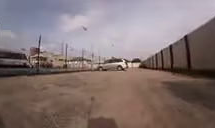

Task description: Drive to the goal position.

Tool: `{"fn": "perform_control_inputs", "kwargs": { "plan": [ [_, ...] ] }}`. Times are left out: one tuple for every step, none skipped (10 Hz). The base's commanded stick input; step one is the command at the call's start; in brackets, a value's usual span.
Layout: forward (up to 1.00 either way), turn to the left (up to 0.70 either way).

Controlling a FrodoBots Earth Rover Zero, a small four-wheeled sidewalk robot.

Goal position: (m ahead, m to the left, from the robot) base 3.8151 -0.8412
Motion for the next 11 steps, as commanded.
{"fn": "perform_control_inputs", "kwargs": {
  "plan": [
    [0.70,0.00],
    [0.70,0.00],
    [0.70,0.00],
    [0.00,0.00],
    [0.00,0.00],
    [0.00,0.00],
    [0.00,0.00],
    [0.00,0.00],
    [0.00,0.00],
    [0.00,0.00],
    [0.00,0.00]
  ]
}}
